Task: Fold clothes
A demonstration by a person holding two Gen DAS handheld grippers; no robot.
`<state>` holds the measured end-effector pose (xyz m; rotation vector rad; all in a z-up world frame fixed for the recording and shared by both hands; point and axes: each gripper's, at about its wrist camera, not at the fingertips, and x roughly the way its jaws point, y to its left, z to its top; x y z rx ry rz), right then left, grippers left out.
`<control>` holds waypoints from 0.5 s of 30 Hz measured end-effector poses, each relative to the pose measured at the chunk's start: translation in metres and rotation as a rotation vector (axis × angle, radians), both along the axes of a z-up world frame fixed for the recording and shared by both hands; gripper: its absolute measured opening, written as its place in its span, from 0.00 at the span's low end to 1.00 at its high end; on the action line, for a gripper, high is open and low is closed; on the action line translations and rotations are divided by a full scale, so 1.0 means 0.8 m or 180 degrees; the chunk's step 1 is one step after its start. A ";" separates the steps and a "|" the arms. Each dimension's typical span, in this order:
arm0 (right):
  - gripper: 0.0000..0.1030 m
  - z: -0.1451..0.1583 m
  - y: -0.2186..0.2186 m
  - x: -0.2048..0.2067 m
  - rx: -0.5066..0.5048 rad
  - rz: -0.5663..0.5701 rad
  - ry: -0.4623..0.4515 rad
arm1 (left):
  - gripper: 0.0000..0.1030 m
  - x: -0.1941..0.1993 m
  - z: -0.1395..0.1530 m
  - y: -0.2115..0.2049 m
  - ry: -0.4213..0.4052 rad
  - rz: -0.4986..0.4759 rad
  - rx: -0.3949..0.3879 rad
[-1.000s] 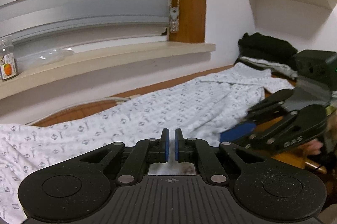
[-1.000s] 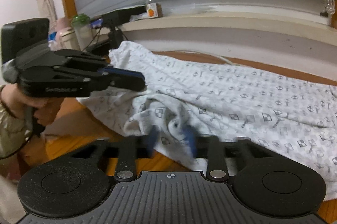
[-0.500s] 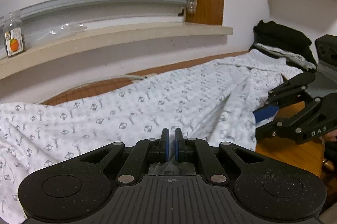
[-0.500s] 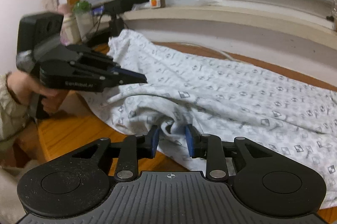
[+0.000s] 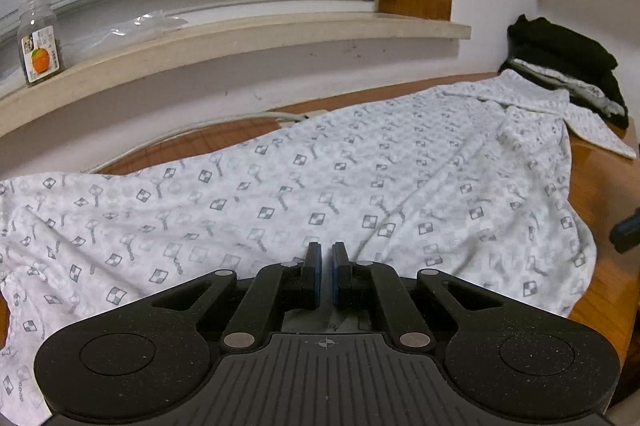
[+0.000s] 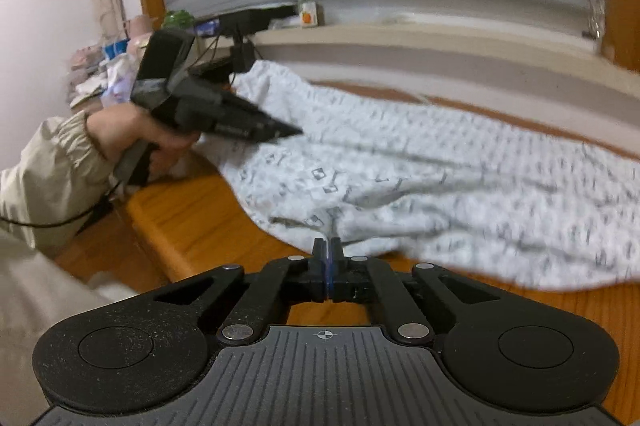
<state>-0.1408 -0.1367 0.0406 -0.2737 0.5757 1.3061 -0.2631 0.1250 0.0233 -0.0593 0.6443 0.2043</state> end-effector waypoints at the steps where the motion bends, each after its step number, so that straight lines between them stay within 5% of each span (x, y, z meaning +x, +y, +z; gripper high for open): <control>1: 0.02 -0.002 -0.002 0.000 -0.0008 -0.0032 -0.0008 | 0.06 0.000 0.000 -0.001 0.0001 0.0000 0.0012; 6: 0.07 -0.009 0.000 0.005 0.0020 -0.0175 -0.0077 | 0.16 -0.006 0.010 -0.022 -0.0182 0.0011 0.0094; 9: 0.07 -0.016 0.007 0.002 -0.0001 -0.0213 -0.0137 | 0.39 -0.005 0.029 -0.061 -0.0370 -0.0283 0.0085; 15: 0.17 -0.030 0.011 0.001 0.0031 -0.0391 -0.0182 | 0.55 0.018 0.038 -0.151 -0.0383 -0.0886 0.0353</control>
